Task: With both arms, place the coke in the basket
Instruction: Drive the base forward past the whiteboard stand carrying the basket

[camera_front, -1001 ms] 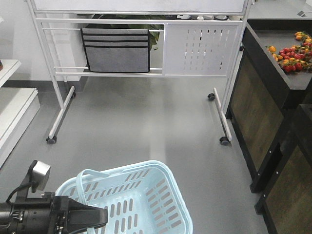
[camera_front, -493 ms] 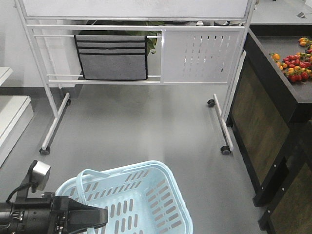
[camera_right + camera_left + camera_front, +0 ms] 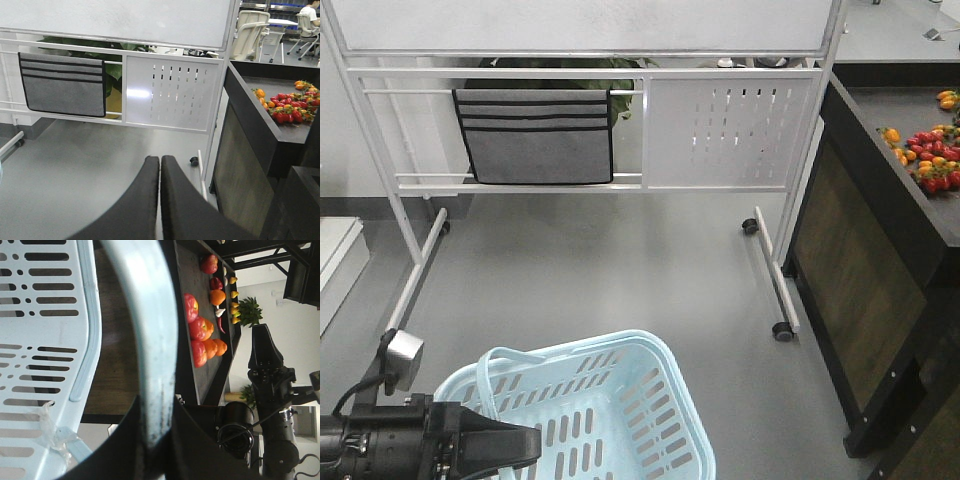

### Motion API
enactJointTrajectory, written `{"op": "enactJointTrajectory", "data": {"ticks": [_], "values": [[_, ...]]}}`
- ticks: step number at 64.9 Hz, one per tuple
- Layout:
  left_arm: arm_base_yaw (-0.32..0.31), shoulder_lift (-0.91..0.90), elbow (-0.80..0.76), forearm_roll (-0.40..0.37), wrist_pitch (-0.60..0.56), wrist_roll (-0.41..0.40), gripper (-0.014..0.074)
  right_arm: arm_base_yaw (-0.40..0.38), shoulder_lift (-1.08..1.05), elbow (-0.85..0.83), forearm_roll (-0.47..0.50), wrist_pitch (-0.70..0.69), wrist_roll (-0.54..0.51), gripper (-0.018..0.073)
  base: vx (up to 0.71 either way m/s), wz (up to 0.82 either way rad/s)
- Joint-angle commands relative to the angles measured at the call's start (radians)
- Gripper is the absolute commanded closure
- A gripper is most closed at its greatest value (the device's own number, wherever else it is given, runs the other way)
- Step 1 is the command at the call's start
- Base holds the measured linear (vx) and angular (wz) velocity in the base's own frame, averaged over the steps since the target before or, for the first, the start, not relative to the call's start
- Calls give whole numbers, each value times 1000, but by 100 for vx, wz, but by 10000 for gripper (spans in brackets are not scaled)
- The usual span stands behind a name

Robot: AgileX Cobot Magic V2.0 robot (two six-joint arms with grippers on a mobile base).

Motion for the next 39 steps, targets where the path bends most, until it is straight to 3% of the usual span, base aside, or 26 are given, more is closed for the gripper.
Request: {"op": "enactJointTrajectory", "data": {"ticks": [1,39], "values": [[-4,-26,-14,-103,87,12,603,0,-13,7,-2,-74,-5,561,20,0],[-4,-26,-14,-103,87,12,603,0,-13,7,-2,-72,-5,561,20,3]]}}
